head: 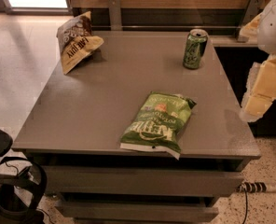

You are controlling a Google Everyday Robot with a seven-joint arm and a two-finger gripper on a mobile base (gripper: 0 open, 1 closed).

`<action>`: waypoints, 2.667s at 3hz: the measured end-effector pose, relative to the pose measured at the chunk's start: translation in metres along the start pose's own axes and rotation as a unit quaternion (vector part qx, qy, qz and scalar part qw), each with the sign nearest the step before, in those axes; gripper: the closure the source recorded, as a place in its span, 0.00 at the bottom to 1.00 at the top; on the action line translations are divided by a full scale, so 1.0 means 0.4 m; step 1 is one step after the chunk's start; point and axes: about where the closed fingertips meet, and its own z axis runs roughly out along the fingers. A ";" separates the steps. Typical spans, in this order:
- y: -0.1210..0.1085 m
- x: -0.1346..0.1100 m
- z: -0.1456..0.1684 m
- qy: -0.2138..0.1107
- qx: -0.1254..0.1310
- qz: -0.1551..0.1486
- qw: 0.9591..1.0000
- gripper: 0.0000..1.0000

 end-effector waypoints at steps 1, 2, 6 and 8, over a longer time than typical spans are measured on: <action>-0.009 -0.040 0.058 0.023 -0.032 -0.005 0.999 0.00; 0.000 -0.077 0.123 0.028 -0.051 0.006 0.998 0.00; 0.058 -0.147 0.382 -0.079 -0.116 0.077 0.987 0.00; 0.065 -0.155 0.377 -0.069 -0.114 0.071 0.989 0.00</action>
Offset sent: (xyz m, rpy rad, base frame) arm 0.0277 0.0580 -0.0816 -0.0192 0.1966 -0.0418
